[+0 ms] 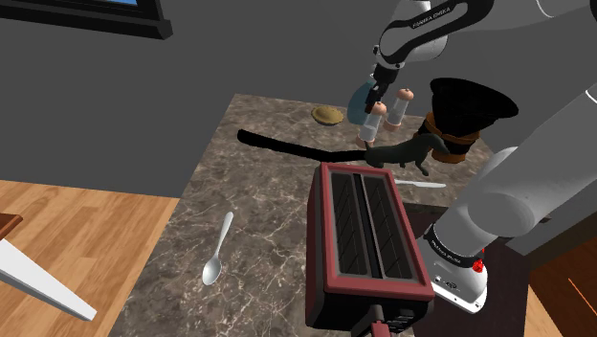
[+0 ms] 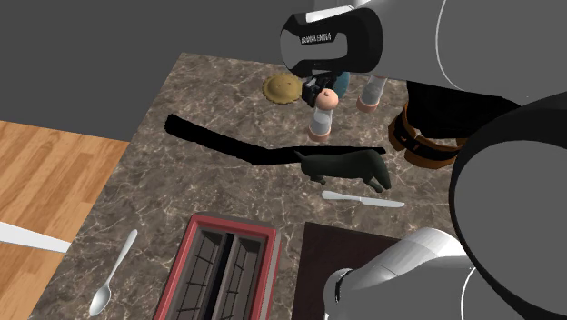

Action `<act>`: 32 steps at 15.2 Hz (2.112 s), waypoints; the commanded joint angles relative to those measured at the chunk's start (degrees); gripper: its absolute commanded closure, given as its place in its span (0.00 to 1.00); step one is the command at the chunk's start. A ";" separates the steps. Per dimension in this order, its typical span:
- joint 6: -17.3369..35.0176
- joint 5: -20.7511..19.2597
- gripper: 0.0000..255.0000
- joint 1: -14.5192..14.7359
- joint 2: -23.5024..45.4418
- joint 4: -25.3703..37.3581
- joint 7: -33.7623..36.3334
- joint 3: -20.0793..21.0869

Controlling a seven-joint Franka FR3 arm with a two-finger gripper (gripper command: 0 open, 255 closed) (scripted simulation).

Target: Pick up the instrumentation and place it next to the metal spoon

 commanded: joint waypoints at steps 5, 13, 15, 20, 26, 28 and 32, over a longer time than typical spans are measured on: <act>-2.50 -0.48 1.00 -0.05 -1.28 1.21 0.37 0.31; -8.99 -1.24 1.00 -0.10 -4.03 5.11 0.96 1.14; -10.59 -1.34 1.00 -0.10 -4.57 6.20 1.05 1.34; -14.55 -1.48 1.00 -0.04 -5.66 9.12 1.18 1.81; -19.23 -1.46 1.00 0.07 -6.50 13.00 1.19 2.32; -20.78 -1.42 1.00 0.12 -6.67 14.39 1.16 2.46; -23.86 -1.30 1.00 0.24 -6.84 17.31 1.06 2.73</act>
